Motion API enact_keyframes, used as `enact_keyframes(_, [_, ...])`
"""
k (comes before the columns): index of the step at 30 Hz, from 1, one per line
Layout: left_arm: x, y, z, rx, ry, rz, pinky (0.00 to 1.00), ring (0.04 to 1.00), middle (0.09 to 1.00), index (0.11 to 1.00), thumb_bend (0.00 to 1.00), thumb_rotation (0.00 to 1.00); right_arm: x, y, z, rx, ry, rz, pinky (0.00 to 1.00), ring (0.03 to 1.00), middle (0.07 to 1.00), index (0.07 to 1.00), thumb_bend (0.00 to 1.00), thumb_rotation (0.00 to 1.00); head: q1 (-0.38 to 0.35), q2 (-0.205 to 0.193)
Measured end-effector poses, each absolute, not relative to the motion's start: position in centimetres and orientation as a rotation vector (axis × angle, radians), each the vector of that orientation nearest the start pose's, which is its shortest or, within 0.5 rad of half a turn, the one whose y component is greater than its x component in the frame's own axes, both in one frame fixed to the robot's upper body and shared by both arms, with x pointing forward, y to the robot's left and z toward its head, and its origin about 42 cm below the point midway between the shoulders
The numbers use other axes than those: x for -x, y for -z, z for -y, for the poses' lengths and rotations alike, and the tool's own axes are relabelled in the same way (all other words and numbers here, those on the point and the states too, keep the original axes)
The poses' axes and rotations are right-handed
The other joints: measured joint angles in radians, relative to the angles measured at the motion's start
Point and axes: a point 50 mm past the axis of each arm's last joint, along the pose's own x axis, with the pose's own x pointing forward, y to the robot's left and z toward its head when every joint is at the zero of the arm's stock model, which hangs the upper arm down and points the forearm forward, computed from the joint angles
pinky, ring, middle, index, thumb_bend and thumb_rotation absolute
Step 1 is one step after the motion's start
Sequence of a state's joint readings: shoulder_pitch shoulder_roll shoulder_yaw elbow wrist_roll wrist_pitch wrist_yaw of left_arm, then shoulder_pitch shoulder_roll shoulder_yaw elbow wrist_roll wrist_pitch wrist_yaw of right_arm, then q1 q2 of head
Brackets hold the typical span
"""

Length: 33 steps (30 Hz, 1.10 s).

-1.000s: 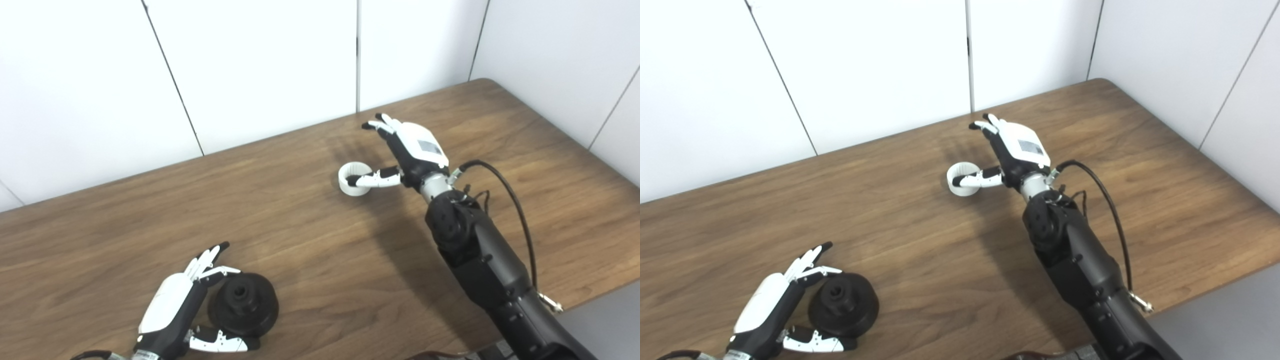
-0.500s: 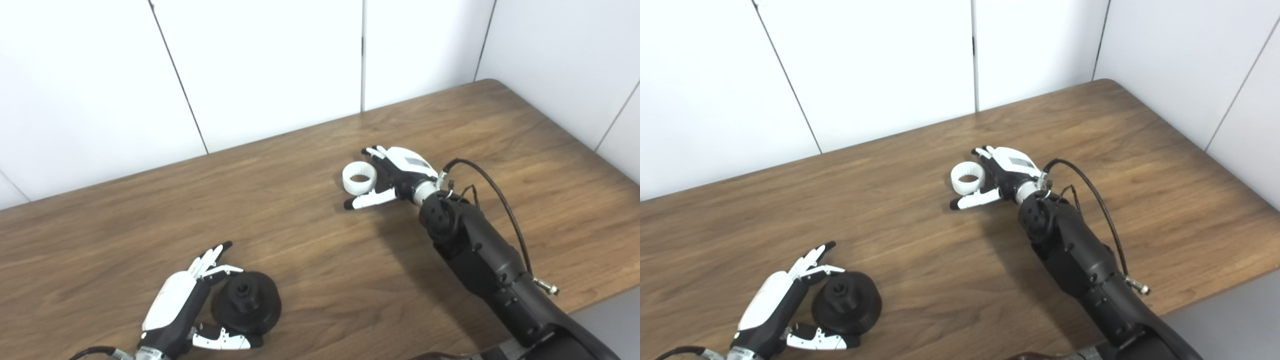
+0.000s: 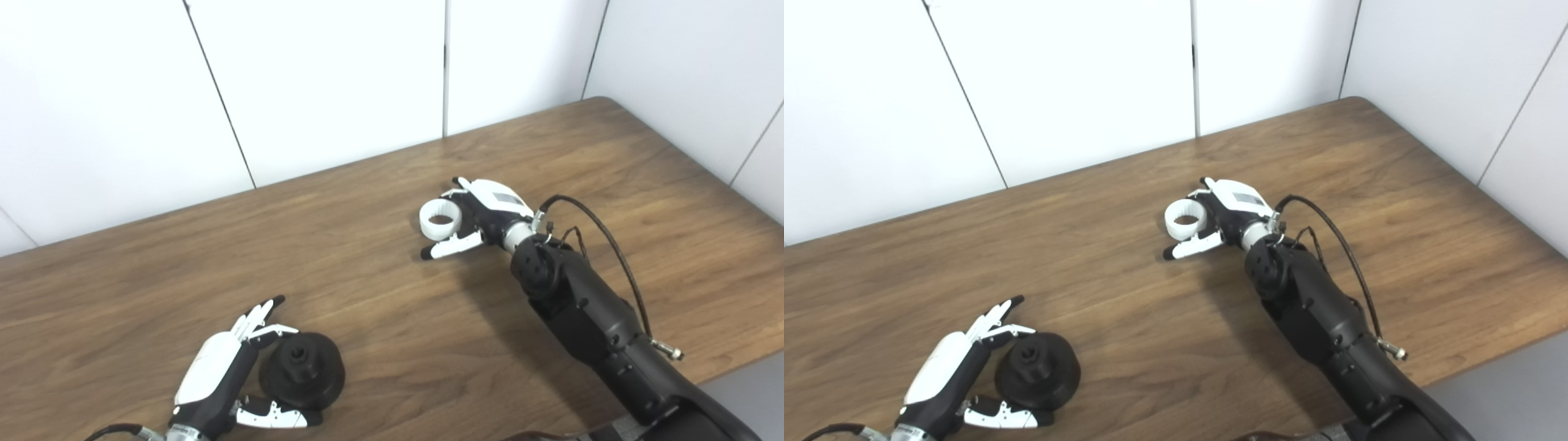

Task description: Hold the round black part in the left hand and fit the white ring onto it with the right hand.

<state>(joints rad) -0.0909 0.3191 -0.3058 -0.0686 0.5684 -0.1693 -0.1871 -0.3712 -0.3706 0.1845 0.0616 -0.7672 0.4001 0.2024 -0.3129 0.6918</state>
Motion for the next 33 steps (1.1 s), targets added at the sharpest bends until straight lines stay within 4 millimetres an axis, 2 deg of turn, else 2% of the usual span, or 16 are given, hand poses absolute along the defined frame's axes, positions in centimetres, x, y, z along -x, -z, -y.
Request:
enact_keyframes(7, [-29.3,-12.8,-20.9,-0.894,0.536,0.28,1.0,1.0,1.0,0.617,1.0,0.33,-39.2,-18.0,28.0,1.129,0.004,-0.079,0.98,0.988,0.95,0.635,0.77,0.4,0.002,0.006])
enact_keyframes(22, [-29.1,-13.0,-21.1,-0.902,0.537,0.273,1.0,1.0,1.0,0.615,1.0,0.33,-38.8,-17.9,28.4,1.109,0.052,0.008,0.96,0.945,0.882,0.564,0.74,0.4,0.009,0.018])
enact_keyframes(33, [-29.1,-13.0,-21.1,-0.903,0.535,0.266,1.0,1.0,1.0,0.617,1.0,0.32,-38.4,-17.6,28.8,1.076,0.08,0.053,0.97,0.937,0.879,0.551,0.73,0.35,0.014,0.023])
